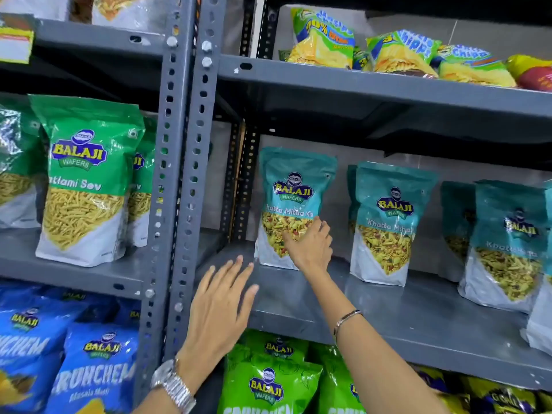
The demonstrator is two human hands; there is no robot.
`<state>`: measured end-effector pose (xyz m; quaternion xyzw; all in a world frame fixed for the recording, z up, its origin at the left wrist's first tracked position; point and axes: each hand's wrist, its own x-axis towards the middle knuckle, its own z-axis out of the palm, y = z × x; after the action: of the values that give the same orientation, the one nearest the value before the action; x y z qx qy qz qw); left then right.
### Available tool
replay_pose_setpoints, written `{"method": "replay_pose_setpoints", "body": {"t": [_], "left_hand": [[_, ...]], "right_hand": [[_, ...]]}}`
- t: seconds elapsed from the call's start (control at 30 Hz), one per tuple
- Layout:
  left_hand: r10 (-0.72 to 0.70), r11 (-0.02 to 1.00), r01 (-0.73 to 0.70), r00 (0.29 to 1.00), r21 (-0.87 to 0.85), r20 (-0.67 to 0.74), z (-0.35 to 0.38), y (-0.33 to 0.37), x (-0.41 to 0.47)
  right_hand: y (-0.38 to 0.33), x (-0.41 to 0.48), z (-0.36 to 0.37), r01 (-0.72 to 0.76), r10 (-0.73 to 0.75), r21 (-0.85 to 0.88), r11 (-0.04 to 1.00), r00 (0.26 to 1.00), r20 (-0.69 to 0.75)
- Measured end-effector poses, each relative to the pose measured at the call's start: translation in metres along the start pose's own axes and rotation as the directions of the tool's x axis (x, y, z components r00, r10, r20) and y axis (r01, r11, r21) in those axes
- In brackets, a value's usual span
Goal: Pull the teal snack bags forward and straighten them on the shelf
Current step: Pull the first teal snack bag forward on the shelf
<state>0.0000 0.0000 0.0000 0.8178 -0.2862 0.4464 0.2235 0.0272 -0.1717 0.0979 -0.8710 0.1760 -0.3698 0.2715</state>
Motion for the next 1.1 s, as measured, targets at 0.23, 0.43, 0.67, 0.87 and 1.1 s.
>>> {"method": "replay_pose_setpoints", "body": {"t": [0.23,0.43,0.67,0.87,1.1], "left_hand": [[0.049,0.997,-0.043,0.994,0.059,-0.1,0.017,-0.022,-0.028],[0.098,0.992,-0.09,0.992,0.094,-0.086,0.012,-0.025,-0.026],[0.099,0.993,-0.092,0.989,0.072,-0.111,0.014,-0.025,-0.028],[0.099,0.994,-0.092,0.987,0.057,-0.123,0.016,-0.027,-0.029],[0.098,0.994,-0.092,0.989,0.059,-0.109,0.017,-0.027,-0.028]], "right_hand": [[-0.018,0.021,0.031,-0.188,0.19,0.204,0.961,0.982,0.014],[-0.031,0.023,0.048,-0.245,0.252,0.236,0.94,0.968,-0.001],[-0.035,0.022,0.066,-0.31,0.329,0.196,0.93,0.942,-0.071],[-0.034,0.021,0.074,-0.289,0.308,0.129,0.948,0.938,-0.159],[-0.035,0.01,0.064,-0.274,0.298,0.152,0.95,0.938,-0.175]]}}
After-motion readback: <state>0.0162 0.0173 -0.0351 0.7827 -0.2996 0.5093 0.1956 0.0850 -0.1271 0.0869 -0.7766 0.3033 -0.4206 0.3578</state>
